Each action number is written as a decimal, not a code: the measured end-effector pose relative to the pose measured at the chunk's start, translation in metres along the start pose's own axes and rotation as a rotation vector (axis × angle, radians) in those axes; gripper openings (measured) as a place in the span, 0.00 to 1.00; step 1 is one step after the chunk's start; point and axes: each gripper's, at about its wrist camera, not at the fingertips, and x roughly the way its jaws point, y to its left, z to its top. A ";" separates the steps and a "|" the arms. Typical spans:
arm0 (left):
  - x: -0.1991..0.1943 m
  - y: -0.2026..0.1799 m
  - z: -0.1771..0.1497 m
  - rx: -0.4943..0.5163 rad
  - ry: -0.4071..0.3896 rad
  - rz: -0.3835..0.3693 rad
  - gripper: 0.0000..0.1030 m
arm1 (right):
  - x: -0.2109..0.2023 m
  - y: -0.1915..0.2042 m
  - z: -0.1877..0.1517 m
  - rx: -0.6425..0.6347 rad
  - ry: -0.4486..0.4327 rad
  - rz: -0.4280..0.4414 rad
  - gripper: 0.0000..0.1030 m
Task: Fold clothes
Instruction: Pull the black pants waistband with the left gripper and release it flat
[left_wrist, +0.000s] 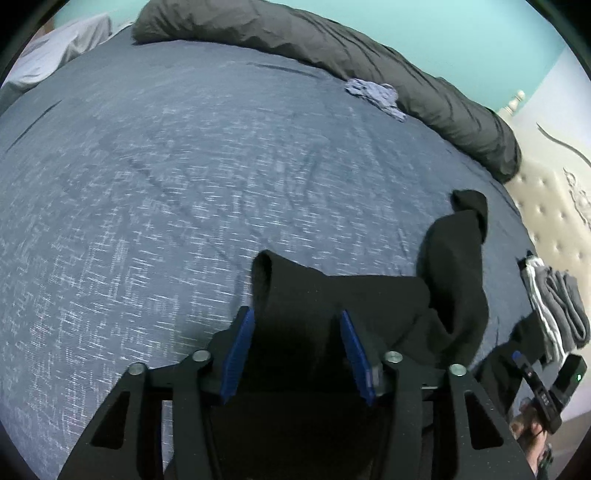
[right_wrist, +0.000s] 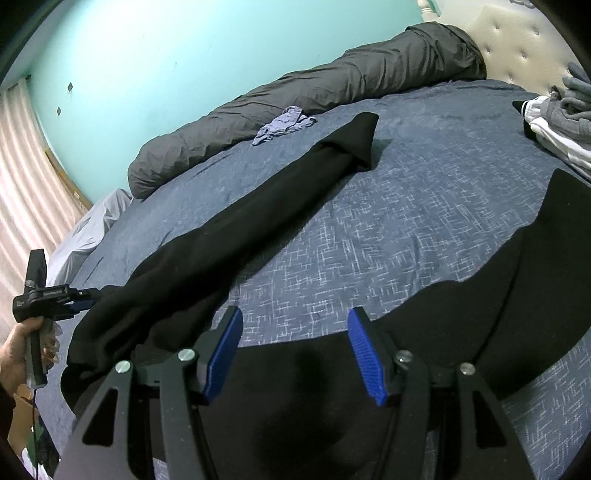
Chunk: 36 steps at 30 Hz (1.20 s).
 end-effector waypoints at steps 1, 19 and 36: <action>0.000 -0.003 0.000 0.012 0.004 -0.008 0.25 | 0.000 0.000 0.000 0.000 0.001 0.001 0.58; 0.015 -0.027 0.015 0.108 0.047 0.048 0.04 | 0.001 -0.003 0.000 0.020 0.008 0.007 0.58; -0.088 0.062 0.116 -0.116 -0.282 0.300 0.02 | 0.009 -0.002 -0.002 0.001 0.029 -0.001 0.58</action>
